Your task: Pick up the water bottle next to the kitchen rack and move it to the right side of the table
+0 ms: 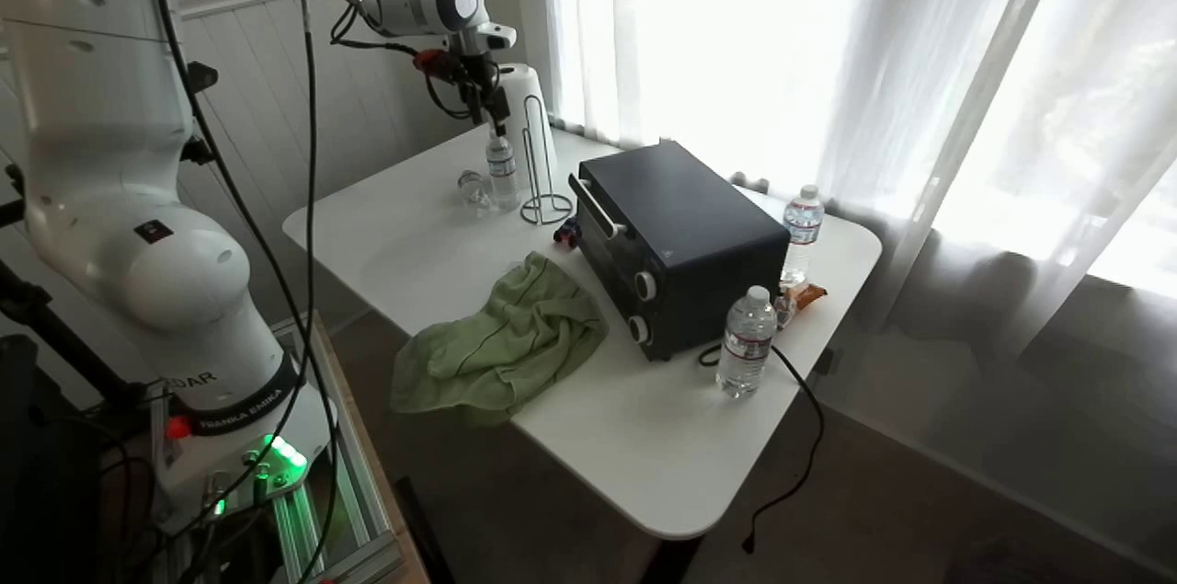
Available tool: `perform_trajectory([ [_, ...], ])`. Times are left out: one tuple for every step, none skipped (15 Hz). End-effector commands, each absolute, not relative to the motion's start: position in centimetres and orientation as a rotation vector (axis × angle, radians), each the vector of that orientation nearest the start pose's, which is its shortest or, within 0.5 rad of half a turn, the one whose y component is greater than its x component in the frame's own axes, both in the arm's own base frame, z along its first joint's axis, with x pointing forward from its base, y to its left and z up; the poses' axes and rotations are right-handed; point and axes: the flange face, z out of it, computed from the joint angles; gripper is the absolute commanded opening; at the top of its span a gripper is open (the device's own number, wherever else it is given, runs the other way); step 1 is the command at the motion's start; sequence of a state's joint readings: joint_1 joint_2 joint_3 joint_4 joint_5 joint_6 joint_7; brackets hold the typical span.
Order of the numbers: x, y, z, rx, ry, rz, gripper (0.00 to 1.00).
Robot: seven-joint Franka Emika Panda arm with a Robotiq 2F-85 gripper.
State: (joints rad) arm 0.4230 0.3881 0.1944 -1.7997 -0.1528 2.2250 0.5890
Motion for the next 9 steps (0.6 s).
perform_trajectory([
  [54.6, 37.1, 33.8, -3.164, -0.158, -0.160, 1.00],
  [54.7, 37.1, 33.7, -3.166, -0.159, -0.162, 1.00],
  [54.9, 37.2, 33.7, -3.165, -0.164, -0.161, 1.00],
  [55.2, 37.4, 33.6, -3.163, -0.170, -0.160, 1.00],
  [55.3, 37.6, 33.5, -3.160, -0.177, -0.149, 1.00],
  [55.4, 37.8, 33.5, -3.156, -0.180, -0.150, 0.96],
  [55.6, 37.9, 33.5, -3.155, -0.184, -0.150, 0.86],
  [55.6, 38.1, 33.3, -3.154, -0.187, -0.150, 0.72],
  [55.7, 38.2, 33.1, -3.153, -0.187, -0.145, 0.69],
])
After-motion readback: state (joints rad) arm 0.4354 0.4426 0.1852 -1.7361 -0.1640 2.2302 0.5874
